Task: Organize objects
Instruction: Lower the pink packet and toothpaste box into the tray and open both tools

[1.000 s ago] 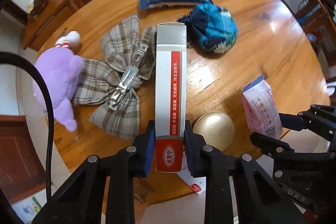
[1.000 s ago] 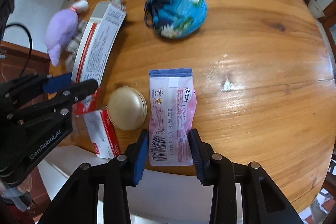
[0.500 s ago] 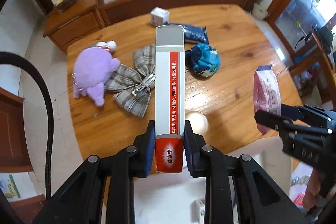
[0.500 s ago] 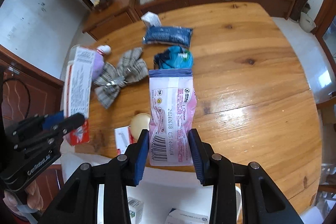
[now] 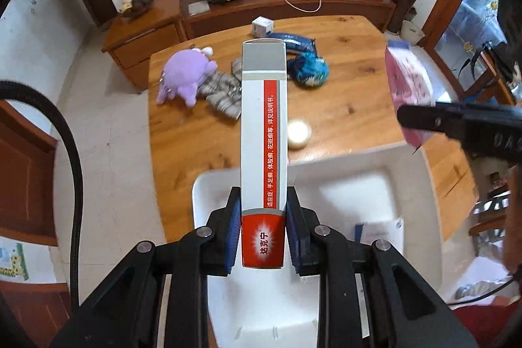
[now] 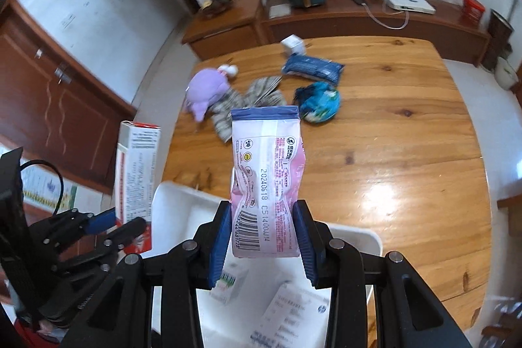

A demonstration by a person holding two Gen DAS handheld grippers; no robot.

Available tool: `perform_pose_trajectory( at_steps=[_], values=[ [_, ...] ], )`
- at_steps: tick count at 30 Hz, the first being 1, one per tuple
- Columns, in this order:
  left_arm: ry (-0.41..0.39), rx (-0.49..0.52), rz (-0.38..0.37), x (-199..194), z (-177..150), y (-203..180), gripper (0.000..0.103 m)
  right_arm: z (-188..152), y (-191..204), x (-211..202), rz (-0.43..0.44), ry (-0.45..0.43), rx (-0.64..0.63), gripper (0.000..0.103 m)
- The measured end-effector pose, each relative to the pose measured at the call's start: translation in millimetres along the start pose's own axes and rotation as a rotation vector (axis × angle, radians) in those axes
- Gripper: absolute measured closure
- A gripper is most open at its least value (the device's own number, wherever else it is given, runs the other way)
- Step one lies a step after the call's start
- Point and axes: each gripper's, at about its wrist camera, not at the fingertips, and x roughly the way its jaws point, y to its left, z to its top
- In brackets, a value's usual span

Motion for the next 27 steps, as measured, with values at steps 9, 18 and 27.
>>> perform_pose_trajectory(
  at_steps=[9,18,27],
  values=[
    [0.036,-0.065,0.049,-3.3,-45.7,-6.2,0.076,-39.5,22.9,-1.2,0.036,0.079,-0.097,0.064],
    [0.058,-0.130,0.040,-3.1,-71.5,-13.4,0.076,-63.4,27.7,4.6,0.040,0.149,-0.145,0.064],
    [0.106,-0.108,0.072,11.1,-81.8,-20.9,0.074,-70.6,27.1,11.4,0.015,0.182,-0.185,0.063]
  ],
)
